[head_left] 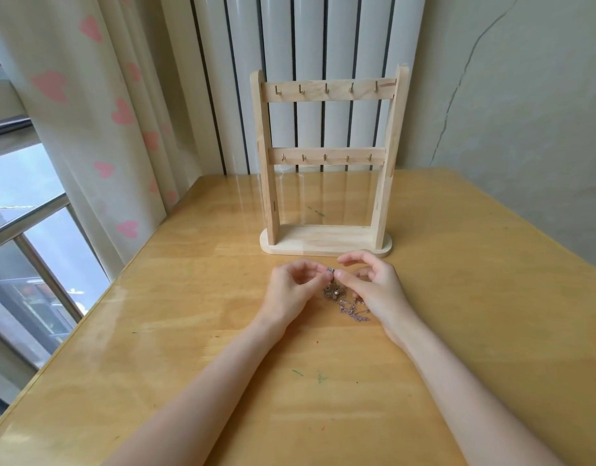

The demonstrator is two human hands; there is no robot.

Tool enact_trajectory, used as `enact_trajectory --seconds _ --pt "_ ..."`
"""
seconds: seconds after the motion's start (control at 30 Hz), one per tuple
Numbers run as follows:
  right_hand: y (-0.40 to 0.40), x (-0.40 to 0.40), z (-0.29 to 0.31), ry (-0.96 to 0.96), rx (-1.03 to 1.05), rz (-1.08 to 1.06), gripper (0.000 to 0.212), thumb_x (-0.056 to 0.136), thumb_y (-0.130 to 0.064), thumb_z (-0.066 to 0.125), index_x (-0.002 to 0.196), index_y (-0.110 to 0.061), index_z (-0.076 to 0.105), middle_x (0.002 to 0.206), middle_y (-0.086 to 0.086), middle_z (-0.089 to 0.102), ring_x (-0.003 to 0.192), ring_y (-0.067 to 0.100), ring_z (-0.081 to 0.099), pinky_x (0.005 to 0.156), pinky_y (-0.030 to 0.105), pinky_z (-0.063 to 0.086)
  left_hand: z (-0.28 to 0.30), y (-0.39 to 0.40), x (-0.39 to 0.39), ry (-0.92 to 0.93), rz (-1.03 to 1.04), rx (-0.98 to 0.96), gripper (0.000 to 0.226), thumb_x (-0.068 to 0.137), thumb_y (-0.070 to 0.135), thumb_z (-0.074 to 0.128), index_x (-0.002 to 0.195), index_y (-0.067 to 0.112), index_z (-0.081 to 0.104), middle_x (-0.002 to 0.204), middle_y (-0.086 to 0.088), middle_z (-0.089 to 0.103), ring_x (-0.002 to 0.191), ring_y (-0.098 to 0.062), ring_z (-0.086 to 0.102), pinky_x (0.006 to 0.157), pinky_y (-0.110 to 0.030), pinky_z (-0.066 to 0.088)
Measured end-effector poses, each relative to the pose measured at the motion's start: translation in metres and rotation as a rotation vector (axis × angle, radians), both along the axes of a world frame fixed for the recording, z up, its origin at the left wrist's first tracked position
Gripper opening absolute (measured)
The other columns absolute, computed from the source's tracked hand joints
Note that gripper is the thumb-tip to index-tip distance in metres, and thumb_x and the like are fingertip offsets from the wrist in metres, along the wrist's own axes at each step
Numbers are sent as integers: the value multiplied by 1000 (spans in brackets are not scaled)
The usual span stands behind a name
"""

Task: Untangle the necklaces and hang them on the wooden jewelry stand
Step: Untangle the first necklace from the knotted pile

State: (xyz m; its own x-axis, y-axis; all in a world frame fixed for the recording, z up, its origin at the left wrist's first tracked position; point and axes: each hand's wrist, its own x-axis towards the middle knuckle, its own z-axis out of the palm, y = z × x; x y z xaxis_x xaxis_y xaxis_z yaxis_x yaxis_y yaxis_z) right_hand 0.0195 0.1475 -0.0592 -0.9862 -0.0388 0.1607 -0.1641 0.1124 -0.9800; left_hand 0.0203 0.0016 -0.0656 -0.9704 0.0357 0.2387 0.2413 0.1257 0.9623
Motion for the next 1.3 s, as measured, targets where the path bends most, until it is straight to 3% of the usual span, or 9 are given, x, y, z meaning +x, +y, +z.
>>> enact_trajectory --seconds 0.07,0.27,0.4,0.57,0.7,0.87,1.0,1.13,1.3 --pt "-2 -2 -2 57 14 -57 14 80 -8 68 76 -21 65 82 -4 62 70 7 50 61 21 41 0 1 0 -10 21 30 10 80 7 69 75 13 64 68 -2 64 52 1 55 56 -11 45" --pt "-1 -1 -1 75 57 -1 11 81 -7 68 76 -16 72 77 -3 67 65 -3 57 66 12 44 -1 -1 0 72 14 -66 17 78 4 71 71 17 62 65 5 62 57 0 54 60 -12 45" --pt "1 -3 -2 98 145 32 9 80 -4 68 80 -12 73 85 6 69 77 13 60 75 26 49 -5 -2 -1 128 26 -199 25 77 6 72 66 25 59 67 8 61 67 -3 55 63 -16 48" --pt "5 -3 -1 104 200 58 14 78 -5 71 72 -18 71 87 10 68 75 17 58 74 33 51 -3 -4 -2 116 17 -229 25 78 5 71 67 25 59 70 10 63 65 3 58 65 -12 48" --pt "6 -5 -1 82 214 42 22 78 -5 69 65 -22 65 75 6 65 64 11 52 63 25 46 2 -2 2 19 -81 -227 20 80 2 67 69 17 59 66 4 61 55 4 55 62 -10 45" --pt "6 -2 1 21 155 51 16 82 -6 65 71 -17 66 66 -6 59 55 -1 48 55 12 40 7 -2 6 -59 -134 -76 17 84 -5 57 75 10 55 68 -3 60 60 -4 61 62 -15 49" --pt "6 0 4 -39 43 165 13 87 -8 61 89 -20 67 77 -4 65 60 5 51 58 14 42 14 -5 7 -98 -98 135 17 90 2 53 78 12 48 67 -4 58 62 -11 62 57 -17 48" --pt "5 2 6 -108 19 237 8 86 -16 64 83 -11 69 67 4 61 54 10 45 55 19 37 15 -6 5 -57 -49 110 14 92 6 53 81 14 49 76 -14 55 67 -20 50 60 -24 44" --pt "7 3 8 -90 0 197 6 84 -8 64 80 -4 65 64 -2 64 52 7 47 57 19 41 15 -6 4 -145 -93 262 14 93 9 51 81 15 48 69 -2 60 65 -14 57 67 -28 44"
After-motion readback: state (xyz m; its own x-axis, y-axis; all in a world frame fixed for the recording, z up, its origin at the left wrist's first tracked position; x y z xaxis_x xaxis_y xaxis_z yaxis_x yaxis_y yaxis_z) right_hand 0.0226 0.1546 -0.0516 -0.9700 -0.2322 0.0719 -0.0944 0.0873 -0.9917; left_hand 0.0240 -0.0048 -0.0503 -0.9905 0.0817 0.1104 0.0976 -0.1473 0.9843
